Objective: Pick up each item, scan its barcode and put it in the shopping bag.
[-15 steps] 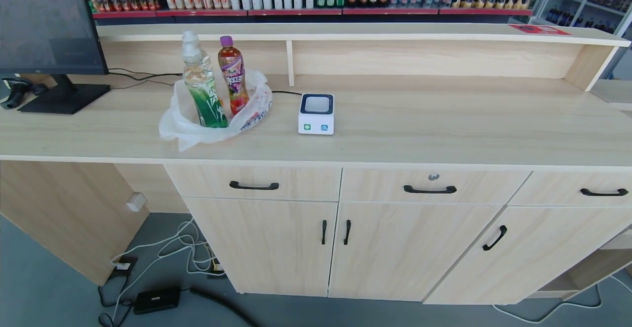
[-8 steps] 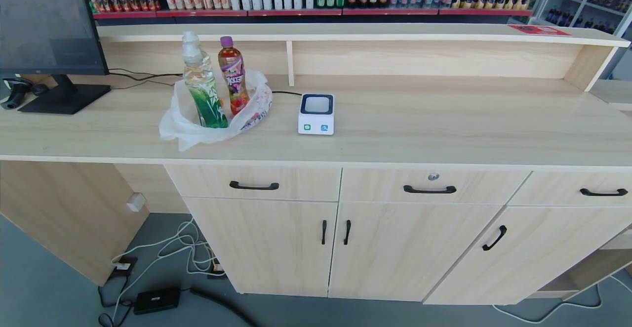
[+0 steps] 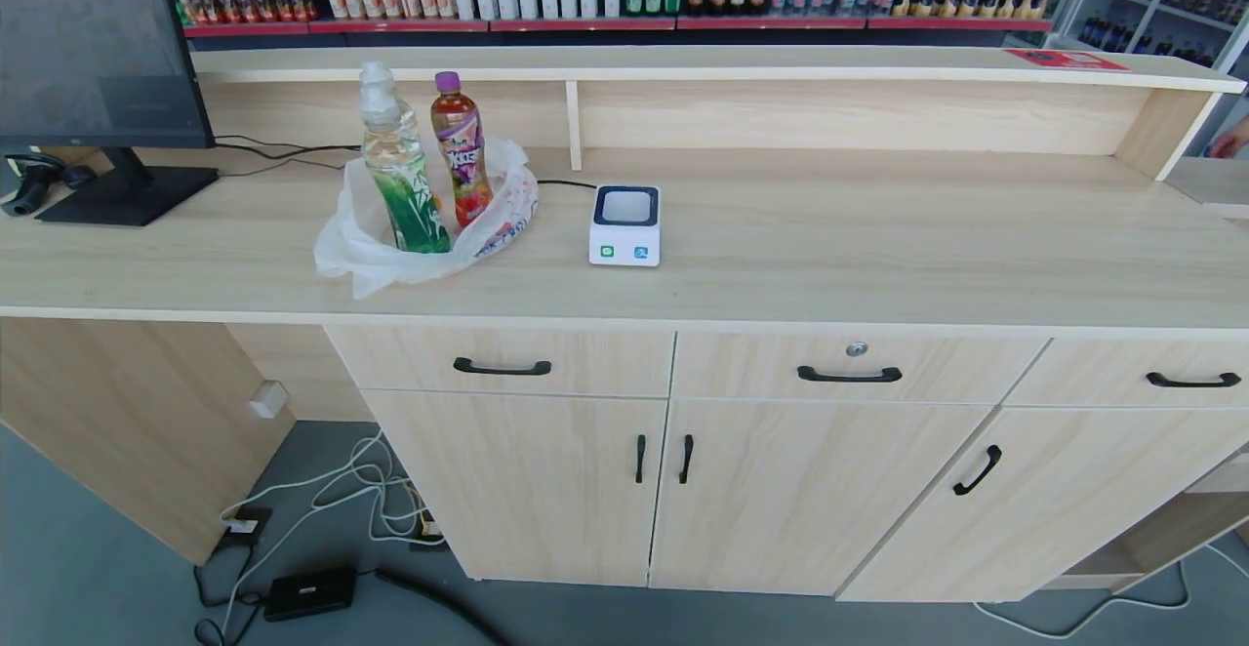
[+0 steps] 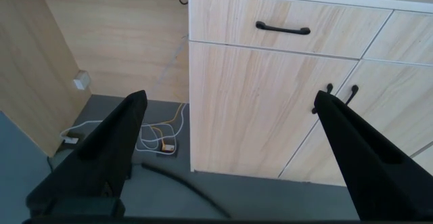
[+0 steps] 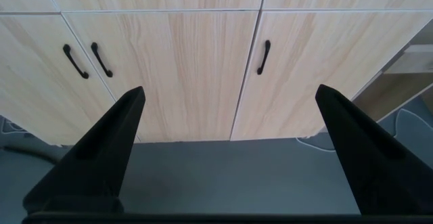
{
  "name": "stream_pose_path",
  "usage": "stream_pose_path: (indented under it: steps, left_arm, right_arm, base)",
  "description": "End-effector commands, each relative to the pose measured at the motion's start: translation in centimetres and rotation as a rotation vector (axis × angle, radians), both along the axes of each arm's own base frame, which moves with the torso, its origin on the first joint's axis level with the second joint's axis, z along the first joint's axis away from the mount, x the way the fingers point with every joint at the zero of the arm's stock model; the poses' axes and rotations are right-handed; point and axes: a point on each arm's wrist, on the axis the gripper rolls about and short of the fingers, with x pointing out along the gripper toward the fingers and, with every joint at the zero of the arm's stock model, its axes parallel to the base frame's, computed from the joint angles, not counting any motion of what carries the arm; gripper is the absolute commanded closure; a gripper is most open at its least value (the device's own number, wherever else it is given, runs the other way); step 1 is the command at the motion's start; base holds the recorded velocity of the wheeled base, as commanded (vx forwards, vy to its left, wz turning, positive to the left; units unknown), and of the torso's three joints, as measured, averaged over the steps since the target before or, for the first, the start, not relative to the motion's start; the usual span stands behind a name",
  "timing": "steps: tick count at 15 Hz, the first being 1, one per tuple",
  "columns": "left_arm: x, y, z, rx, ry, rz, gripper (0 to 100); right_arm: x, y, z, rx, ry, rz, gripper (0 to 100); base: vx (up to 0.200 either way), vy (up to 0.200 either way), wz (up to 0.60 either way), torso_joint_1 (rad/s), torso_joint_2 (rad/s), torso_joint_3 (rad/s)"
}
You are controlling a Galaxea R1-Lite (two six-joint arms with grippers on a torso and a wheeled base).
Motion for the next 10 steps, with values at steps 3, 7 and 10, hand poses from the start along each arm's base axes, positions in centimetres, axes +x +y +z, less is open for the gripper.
stream_pose_path:
  steps: [3, 7, 10]
  left_arm:
    - [0.00, 0.00, 0.00, -0.002, 0.000, 0.000, 0]
    - [0.00, 0.00, 0.00, -0.003, 0.000, 0.000, 0]
    - [0.00, 0.00, 0.00, -0.002, 0.000, 0.000, 0]
  right_arm:
    - [0.01, 0.00, 0.01, 0.000, 0.001, 0.000, 0]
    - [0.01, 0.00, 0.00, 0.000, 0.002, 0.002, 0]
    - [0.03, 0.00, -0.03, -0.011, 0.005, 0.001, 0]
  base:
    - [0.000, 0.000, 0.00, 0.000, 0.00, 0.000]
    - [0.000, 0.000, 0.00, 0.000, 0.00, 0.000]
    - [0.000, 0.000, 0.00, 0.000, 0.00, 0.000]
